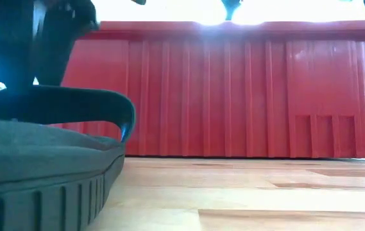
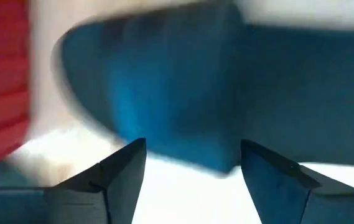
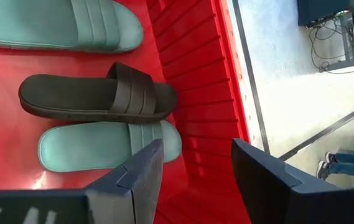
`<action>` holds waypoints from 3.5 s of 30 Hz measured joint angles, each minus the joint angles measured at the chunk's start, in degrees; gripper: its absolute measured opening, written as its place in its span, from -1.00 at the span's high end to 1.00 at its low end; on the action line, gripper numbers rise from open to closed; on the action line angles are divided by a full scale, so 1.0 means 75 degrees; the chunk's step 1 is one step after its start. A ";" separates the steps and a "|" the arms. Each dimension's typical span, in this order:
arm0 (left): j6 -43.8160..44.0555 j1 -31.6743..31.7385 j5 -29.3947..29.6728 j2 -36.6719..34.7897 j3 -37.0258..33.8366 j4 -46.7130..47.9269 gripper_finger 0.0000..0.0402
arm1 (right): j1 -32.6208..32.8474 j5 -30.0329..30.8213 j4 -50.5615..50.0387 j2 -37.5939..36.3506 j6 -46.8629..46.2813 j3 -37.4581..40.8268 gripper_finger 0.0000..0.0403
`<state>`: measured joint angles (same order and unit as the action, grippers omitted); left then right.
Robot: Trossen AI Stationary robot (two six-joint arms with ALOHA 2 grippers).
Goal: Pick and place slides into bin
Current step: Put the black slide into the red bin
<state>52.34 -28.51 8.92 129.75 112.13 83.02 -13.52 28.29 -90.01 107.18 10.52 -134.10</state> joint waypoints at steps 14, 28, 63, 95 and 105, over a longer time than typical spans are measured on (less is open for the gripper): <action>0.0455 0.0116 0.0555 0.0400 -0.0028 0.0937 0.22 | 0.0003 -0.0036 0.0005 0.0003 -0.0009 0.0000 0.10; -0.1158 0.0088 -0.0137 0.0402 0.1340 0.0930 0.97 | 0.0003 -0.0035 0.0002 0.0003 0.0003 0.0000 0.10; -0.3857 0.0293 0.5523 -0.3230 0.3047 0.0933 1.00 | 0.1232 -0.6290 -0.0003 -0.1556 -0.1590 -0.0005 0.34; -0.4949 0.6417 0.4422 -0.3150 -0.2549 -0.0921 0.96 | 0.4462 -0.0037 0.0002 -0.1480 -0.3983 -0.0003 0.34; -0.5201 0.7156 0.3707 -0.3153 -0.3047 -0.1280 0.46 | 0.4462 -0.0350 0.0002 -0.1480 -0.3999 -0.0003 0.34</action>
<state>13.33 25.16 36.72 106.10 89.27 73.42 19.94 25.67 -90.00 96.07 -19.47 -134.13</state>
